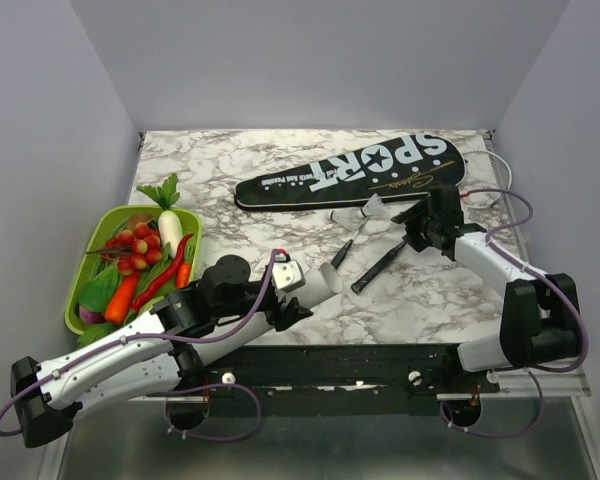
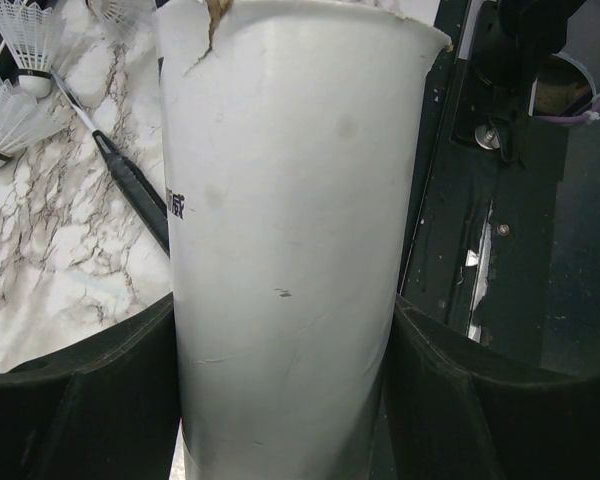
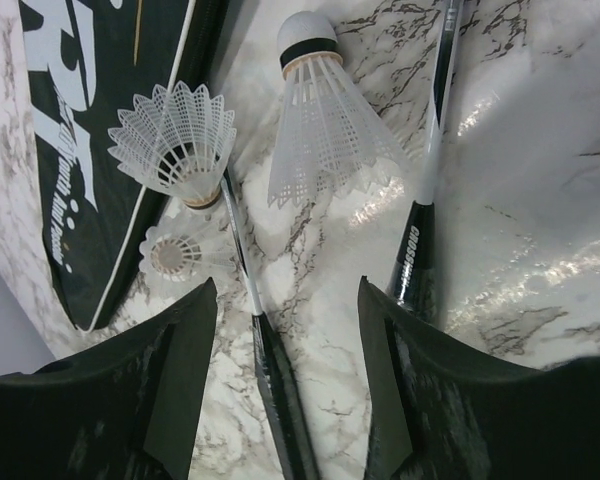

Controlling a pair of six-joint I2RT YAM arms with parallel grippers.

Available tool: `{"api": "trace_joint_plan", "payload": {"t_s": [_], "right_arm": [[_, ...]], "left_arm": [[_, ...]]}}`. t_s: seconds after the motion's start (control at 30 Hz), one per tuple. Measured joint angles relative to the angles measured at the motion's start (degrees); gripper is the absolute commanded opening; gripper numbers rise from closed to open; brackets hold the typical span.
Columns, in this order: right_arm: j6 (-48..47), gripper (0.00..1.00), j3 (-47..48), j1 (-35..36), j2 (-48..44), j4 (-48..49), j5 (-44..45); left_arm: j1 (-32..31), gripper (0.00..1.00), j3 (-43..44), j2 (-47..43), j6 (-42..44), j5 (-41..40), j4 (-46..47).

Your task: Pack up the badminton gear

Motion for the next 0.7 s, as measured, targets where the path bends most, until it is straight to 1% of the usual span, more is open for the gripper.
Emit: {"api": "trace_joint_plan", "payload": {"t_s": [0.27,0.47,0.7], "right_arm": [[6.4,0.66,1.4,0.3,5.9,3.3,1.1],[9.0,0.60,4.5,0.3,11.2,3.3,3.4],[9.3,0.56,7.4,0.2,12.3,3.3,7.3]], "left_arm": [[0.0,0.00,0.0,0.0,0.0,0.0,0.0],[-0.2,0.00,0.0,0.0,0.0,0.0,0.0],[-0.3,0.00,0.0,0.3,0.0,0.0,0.2]]}}
